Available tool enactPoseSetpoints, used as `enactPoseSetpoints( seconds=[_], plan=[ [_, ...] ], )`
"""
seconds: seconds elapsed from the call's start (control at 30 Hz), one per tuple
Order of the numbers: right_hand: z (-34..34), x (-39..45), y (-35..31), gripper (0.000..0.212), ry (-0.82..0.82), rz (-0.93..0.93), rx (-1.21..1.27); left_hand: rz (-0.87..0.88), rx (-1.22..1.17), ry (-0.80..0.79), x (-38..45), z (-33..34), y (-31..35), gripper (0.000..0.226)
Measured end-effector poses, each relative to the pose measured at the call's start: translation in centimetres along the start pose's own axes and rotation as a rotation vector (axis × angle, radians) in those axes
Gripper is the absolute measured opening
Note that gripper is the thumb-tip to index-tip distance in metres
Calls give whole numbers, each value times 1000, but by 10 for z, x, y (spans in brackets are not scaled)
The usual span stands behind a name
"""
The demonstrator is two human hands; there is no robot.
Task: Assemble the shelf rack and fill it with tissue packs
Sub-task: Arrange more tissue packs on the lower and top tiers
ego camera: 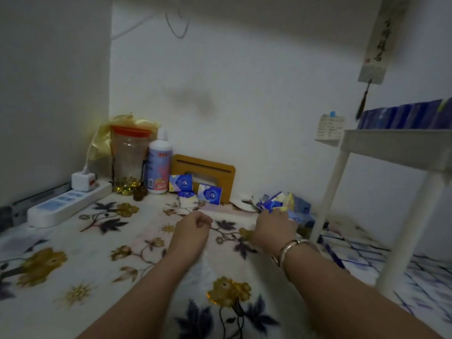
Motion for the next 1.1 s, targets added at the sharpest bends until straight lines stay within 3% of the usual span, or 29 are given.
enactPoseSetpoints(
  seconds=[0.1, 0.23, 0.5, 0.7, 0.83, 0.97, 1.1],
  plan=[
    [12, 11, 25, 54, -37, 85, 41, 15, -67, -25, 6, 7, -3, 22],
    [32, 20, 23, 98, -209, 89, 110, -8, -119, -44, 2, 8, -6, 14],
    [22, 2, -5, 52, -89, -102, 43, -54, -322, -104, -8, 13, -3, 11],
    [2, -14, -14, 59, -27, -262, 588, -212, -581, -192, -24, 25, -7, 13],
    [5, -27, -32, 51, -60, -367, 1030, -247, -761, -313, -30, 39, -7, 36],
    [6, -40, -51, 53, -77, -518, 1114, -230, -943, -313, -30, 31, -2, 37],
    [13, -42, -63, 48, -228, -573, 1183, -152, -812, -292, -26, 28, -4, 39]
  ],
)
Point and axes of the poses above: each hand's wrist, its own x-axis towards the middle knuckle, its own z-axis out of the palm, y = z × x, the point moved 9 cm from there along x, towards the middle knuckle, and after that the axes turned 12 degrees about -y, right-handed, at the moved point
